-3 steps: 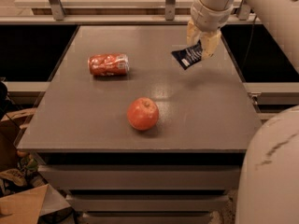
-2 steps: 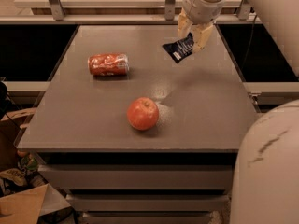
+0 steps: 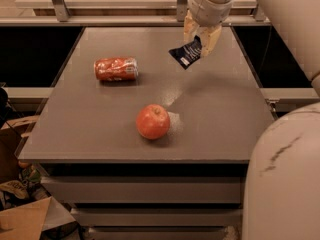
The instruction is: Move rxbar blueberry near coke can
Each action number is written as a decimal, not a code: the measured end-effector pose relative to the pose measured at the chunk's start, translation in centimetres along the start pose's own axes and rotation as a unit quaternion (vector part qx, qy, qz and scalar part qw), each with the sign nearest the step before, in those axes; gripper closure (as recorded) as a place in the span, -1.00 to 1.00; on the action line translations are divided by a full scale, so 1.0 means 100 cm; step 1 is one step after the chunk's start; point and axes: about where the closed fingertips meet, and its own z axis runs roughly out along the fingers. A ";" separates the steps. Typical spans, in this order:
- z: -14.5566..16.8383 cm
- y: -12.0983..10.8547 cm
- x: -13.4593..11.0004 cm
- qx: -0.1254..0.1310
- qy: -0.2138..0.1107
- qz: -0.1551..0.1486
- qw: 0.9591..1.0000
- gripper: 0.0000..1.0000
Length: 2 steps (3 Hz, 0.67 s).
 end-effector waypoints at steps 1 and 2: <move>0.015 -0.018 -0.017 0.002 -0.025 -0.047 0.999 1.00; 0.029 -0.033 -0.033 0.004 -0.049 -0.083 0.995 1.00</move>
Offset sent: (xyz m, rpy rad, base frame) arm 0.0061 0.0743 -0.0235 0.0272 0.0646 0.2928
